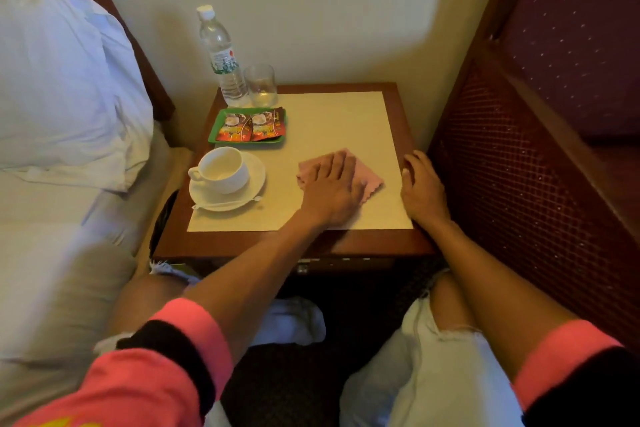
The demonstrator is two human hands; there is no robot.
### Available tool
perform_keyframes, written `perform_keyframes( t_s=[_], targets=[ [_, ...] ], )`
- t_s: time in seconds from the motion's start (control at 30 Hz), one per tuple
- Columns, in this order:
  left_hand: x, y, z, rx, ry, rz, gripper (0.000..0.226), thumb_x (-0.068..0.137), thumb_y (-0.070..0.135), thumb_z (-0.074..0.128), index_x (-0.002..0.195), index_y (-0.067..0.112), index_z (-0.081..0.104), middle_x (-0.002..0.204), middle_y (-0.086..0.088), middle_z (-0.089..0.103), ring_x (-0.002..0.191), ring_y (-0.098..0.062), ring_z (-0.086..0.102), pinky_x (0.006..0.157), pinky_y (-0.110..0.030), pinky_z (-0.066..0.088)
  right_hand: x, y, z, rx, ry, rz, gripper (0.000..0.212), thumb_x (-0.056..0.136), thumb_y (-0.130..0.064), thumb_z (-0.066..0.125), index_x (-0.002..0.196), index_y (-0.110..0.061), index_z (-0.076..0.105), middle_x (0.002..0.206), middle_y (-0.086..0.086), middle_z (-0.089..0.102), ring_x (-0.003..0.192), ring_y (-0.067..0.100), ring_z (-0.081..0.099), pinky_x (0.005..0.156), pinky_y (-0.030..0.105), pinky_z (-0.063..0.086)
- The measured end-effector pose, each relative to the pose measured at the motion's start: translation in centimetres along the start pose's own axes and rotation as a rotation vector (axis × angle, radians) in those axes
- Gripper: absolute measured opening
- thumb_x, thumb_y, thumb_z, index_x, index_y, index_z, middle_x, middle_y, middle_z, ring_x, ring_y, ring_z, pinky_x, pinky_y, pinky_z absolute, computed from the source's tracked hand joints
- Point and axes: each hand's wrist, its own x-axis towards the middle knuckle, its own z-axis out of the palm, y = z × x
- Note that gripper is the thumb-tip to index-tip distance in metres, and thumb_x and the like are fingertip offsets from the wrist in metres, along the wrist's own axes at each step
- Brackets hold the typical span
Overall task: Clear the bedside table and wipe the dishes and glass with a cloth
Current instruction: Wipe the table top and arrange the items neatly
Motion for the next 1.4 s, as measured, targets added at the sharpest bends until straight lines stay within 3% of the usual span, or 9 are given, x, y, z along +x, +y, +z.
perform_keyframes(
  t_s=[0.13,0.23,0.53,0.67,0.83,0.9,1.0,1.13,1.4],
  targets=[
    [-4.8,3.3,1.8,0.068,0.017,0.264,0.064,0.103,0.054,0.02,0.159,0.022,0.016,0.166,-0.005,0.01,0.153,-0.026,0.01,0.12,-0.045,0.012,0.2,0.5,-0.3,0.142,0.039,0.031,0.039,0.1,-0.004,0.038,0.137,-0.002,0.049,0.146,0.016,0.045,0.135,0.03,0.042,0.107,0.028,0.03],
    [-6.1,1.3,1.0,0.069,-0.062,0.44,0.061,0.103,0.057,0.014,0.159,0.033,0.008,0.166,0.003,0.0,0.153,-0.016,-0.003,0.122,-0.036,0.0,0.6,1.1,-0.5,0.25,-0.001,0.112,0.041,0.102,-0.011,0.039,0.143,-0.01,0.047,0.145,0.014,0.049,0.133,0.03,0.044,0.108,0.034,0.034],
    [1.7,3.8,0.9,0.036,-0.025,0.092,0.06,0.104,0.05,0.015,0.159,0.025,0.013,0.167,-0.003,0.005,0.154,-0.025,0.004,0.122,-0.045,0.006,1.1,1.8,-0.5,0.509,0.036,0.367,0.043,0.099,-0.016,0.046,0.141,-0.011,0.049,0.138,0.01,0.055,0.126,0.026,0.052,0.108,0.039,0.04],
    [-3.2,4.7,1.7,0.072,-0.032,0.328,0.06,0.104,0.051,0.018,0.159,0.028,0.013,0.167,0.0,0.003,0.154,-0.023,0.002,0.122,-0.044,0.008,1.4,2.0,-0.5,0.601,0.067,0.452,0.034,0.099,-0.017,0.049,0.129,-0.007,0.061,0.124,0.012,0.064,0.112,0.026,0.06,0.089,0.031,0.047],
    [-3.1,1.9,0.4,0.049,-0.125,0.542,0.056,0.106,0.053,0.018,0.158,0.037,0.005,0.166,0.01,-0.005,0.152,-0.011,-0.012,0.119,-0.028,-0.011,3.7,2.6,-0.5,0.648,0.063,0.466,0.026,0.098,-0.025,0.054,0.111,-0.01,0.07,0.106,0.008,0.069,0.094,0.021,0.063,0.082,0.033,0.05],
    [-0.3,1.6,0.1,0.049,-0.103,0.515,0.056,0.106,0.05,0.016,0.159,0.034,0.006,0.167,0.007,-0.002,0.153,-0.012,-0.008,0.119,-0.028,-0.01,5.3,2.0,-0.4,0.666,0.066,0.483,0.032,0.101,-0.03,0.047,0.108,-0.008,0.069,0.103,0.011,0.069,0.092,0.026,0.063,0.081,0.036,0.05],
    [5.3,2.1,0.3,0.05,-0.1,0.461,0.058,0.105,0.049,0.013,0.159,0.027,0.008,0.167,0.003,0.002,0.153,-0.016,-0.003,0.121,-0.031,-0.006,8.3,1.7,0.0,0.654,0.047,0.514,0.047,0.104,-0.038,0.033,0.115,-0.008,0.067,0.118,0.016,0.067,0.108,0.032,0.062,0.097,0.046,0.049],
    [12.8,2.2,0.5,0.054,-0.071,0.384,0.066,0.099,0.051,0.008,0.159,0.024,0.011,0.167,0.001,0.007,0.154,-0.019,0.004,0.123,-0.04,0.006,11.9,1.0,0.0,0.653,0.04,0.522,0.058,0.105,-0.045,0.025,0.117,-0.007,0.067,0.121,0.016,0.066,0.111,0.031,0.061,0.099,0.045,0.048],
    [25.6,-2.4,-0.3,0.05,-0.025,0.151,0.062,0.103,0.051,0.011,0.159,0.023,0.012,0.167,-0.002,0.009,0.154,-0.022,0.006,0.124,-0.043,0.007,17.0,0.3,2.8,0.442,0.034,0.507,0.04,0.098,-0.043,0.045,0.12,-0.011,0.056,0.121,0.01,0.063,0.113,0.031,0.058,0.094,0.037,0.046]
  ],
)
